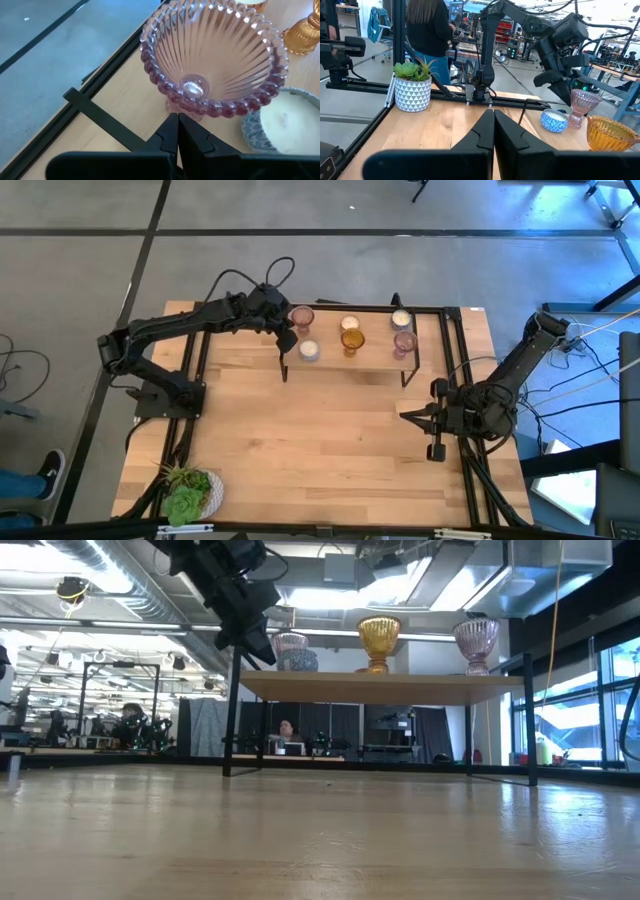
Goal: Pick & Place candle stick holders
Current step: Put the violet candle holder on the shelf aligned with the light blue candle
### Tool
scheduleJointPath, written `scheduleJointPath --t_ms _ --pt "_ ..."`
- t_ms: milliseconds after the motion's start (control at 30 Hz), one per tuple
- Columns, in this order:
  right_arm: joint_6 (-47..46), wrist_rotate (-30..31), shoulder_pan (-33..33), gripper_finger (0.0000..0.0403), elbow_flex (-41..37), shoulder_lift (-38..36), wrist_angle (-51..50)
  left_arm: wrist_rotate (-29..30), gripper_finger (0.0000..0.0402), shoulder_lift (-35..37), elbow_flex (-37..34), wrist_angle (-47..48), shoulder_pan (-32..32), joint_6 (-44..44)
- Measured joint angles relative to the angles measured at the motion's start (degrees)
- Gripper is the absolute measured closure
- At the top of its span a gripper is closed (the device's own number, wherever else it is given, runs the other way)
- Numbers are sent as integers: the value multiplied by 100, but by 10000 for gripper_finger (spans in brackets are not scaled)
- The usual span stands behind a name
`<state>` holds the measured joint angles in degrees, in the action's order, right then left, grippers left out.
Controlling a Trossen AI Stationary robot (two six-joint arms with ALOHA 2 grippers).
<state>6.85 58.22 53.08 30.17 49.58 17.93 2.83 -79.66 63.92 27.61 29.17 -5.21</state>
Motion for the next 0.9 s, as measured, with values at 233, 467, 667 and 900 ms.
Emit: scheduleJointPath --t_ms 233,467,667,900 --pt "-2 -15 0 398 0 0 -2 0 400 0 0 -84 0 48" --pt "-15 -13 -7 398 0 0 -4 -13 400 0 0 -133 0 75" --pt "-17 -13 -7 398 0 0 -13 -157 400 0 0 -225 -2 149" --pt "-16 -11 -7 398 0 0 -13 -167 400 0 0 -319 -2 151"
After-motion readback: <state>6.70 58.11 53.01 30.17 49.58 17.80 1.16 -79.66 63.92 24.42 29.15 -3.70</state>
